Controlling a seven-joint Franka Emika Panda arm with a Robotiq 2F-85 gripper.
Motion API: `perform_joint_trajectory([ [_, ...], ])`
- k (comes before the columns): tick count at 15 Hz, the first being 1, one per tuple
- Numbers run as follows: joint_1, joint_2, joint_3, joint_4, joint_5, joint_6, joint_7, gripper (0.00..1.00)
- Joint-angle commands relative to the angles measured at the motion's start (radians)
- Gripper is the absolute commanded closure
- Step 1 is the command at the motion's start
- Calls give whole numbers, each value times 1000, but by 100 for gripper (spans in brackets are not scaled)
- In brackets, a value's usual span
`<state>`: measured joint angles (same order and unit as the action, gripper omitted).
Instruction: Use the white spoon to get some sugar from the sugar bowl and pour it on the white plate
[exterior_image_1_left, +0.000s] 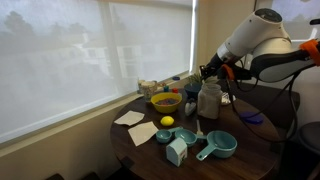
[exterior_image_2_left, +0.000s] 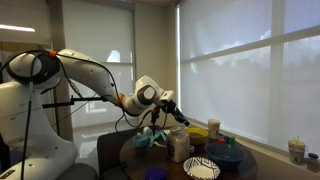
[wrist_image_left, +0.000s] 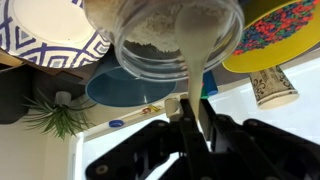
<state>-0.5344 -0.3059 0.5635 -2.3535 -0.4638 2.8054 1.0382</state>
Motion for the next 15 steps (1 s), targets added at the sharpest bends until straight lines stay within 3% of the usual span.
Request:
perform_joint_trajectory([
  [1,12,28,-7,10,39,-31,1,97],
  [11,21,26,-23,22,146,-103,-15,97],
  [12,108,41,-109,28,94,-124,23,97],
  [15,177,32,-174,24,85,-158,16,97],
])
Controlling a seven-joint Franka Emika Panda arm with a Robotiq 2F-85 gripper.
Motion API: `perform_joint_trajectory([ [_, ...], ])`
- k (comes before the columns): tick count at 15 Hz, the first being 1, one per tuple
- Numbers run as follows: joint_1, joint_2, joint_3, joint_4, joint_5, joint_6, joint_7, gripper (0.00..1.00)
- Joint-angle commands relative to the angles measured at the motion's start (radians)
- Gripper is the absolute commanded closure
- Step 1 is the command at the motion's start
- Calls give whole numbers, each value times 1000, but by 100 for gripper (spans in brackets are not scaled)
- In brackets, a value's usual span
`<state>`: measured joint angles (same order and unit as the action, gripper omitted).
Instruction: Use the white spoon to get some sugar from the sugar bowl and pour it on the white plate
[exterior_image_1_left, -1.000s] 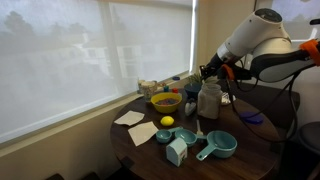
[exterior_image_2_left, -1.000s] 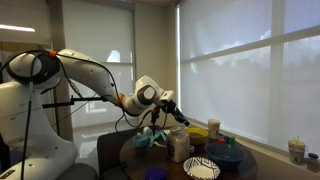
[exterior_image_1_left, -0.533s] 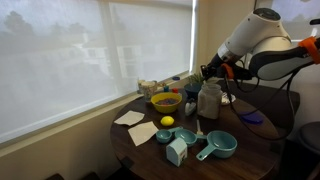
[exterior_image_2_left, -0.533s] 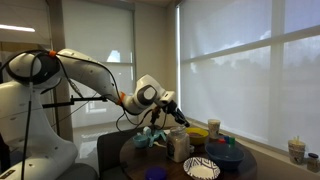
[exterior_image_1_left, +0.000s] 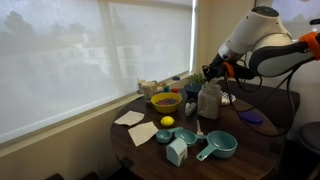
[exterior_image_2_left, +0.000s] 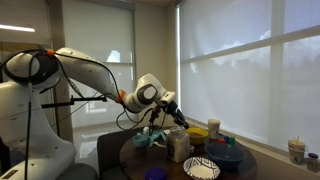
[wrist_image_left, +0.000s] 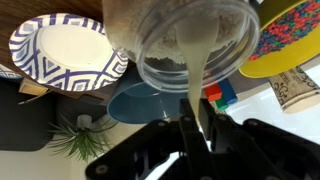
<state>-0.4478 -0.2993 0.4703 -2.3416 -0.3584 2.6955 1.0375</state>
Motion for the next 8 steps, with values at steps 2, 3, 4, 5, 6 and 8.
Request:
perform_joint_trajectory([
  [2,130,25,-121,15,-25,-72,22,97],
  [3,146,25,-138,17,-26,-80,24,97],
  [4,160,25,-154,19,-25,-83,24,97],
  [5,171,24,-167,20,-25,-84,27,97],
  [6,176,23,-175,20,-34,-84,32,97],
  [8,190,24,-191,23,-30,-91,41,97],
])
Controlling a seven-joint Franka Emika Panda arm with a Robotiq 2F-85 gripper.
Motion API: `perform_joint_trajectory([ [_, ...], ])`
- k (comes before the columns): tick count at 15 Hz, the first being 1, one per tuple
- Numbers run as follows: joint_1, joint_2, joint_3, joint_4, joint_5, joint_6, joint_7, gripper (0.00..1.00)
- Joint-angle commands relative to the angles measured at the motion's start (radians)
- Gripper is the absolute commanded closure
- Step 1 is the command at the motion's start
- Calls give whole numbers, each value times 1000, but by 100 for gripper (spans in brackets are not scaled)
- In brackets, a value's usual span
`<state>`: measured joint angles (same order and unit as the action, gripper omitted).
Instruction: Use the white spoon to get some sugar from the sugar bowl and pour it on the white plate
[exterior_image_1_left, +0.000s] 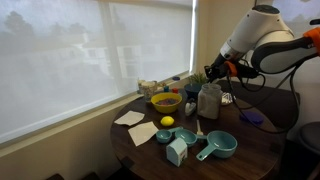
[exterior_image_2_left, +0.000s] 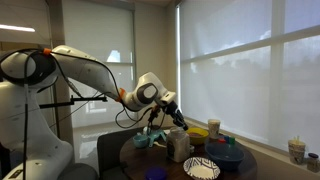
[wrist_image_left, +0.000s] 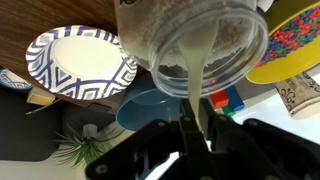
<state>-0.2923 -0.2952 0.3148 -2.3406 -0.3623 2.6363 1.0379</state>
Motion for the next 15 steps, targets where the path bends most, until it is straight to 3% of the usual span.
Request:
perform_joint_trajectory([
  [1,36,21,-39,23,-30,-35,51,97],
  [10,34,23,-45,50,-85,-51,240,97],
  [15,58,30,-63,64,-58,-103,262,97],
])
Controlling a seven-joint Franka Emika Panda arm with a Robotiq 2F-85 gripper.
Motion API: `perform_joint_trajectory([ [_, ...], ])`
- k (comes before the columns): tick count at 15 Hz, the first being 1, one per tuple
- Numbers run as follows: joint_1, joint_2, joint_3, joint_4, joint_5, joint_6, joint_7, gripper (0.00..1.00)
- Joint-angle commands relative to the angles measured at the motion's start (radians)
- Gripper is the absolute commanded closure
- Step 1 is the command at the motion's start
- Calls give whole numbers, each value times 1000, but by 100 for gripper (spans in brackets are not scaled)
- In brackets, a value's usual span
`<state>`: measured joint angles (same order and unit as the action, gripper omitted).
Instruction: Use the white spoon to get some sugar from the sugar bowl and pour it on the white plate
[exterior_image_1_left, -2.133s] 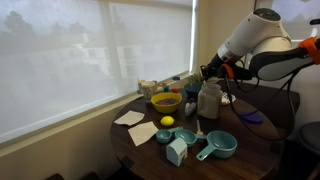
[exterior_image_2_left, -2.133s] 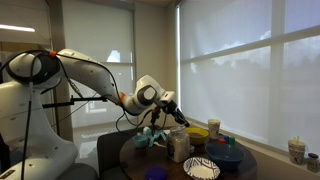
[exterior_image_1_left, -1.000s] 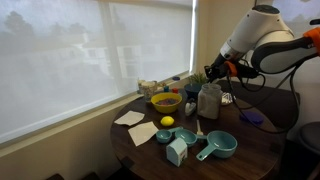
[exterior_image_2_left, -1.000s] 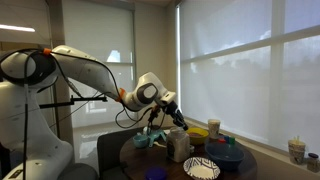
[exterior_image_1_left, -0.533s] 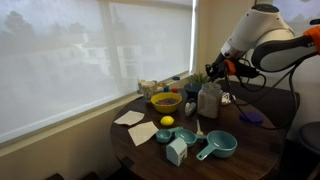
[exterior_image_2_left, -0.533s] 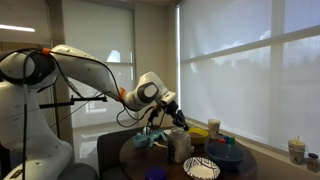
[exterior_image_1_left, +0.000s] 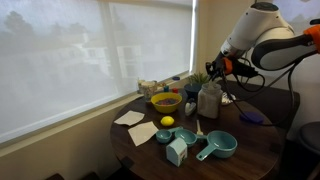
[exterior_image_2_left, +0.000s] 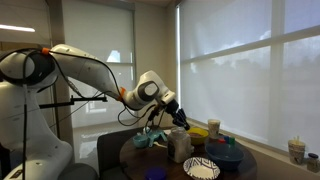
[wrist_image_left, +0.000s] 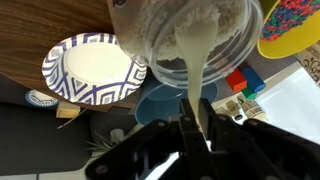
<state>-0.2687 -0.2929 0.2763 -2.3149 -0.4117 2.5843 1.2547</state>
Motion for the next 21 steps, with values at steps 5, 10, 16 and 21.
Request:
perform_joint_trajectory([
  [5,59,35,-59,73,15,-107,51,97],
  [10,86,47,-98,120,51,-155,43,97],
  [16,122,60,-132,164,128,-203,38,97],
  [21,139,52,-164,202,202,-254,19,97],
])
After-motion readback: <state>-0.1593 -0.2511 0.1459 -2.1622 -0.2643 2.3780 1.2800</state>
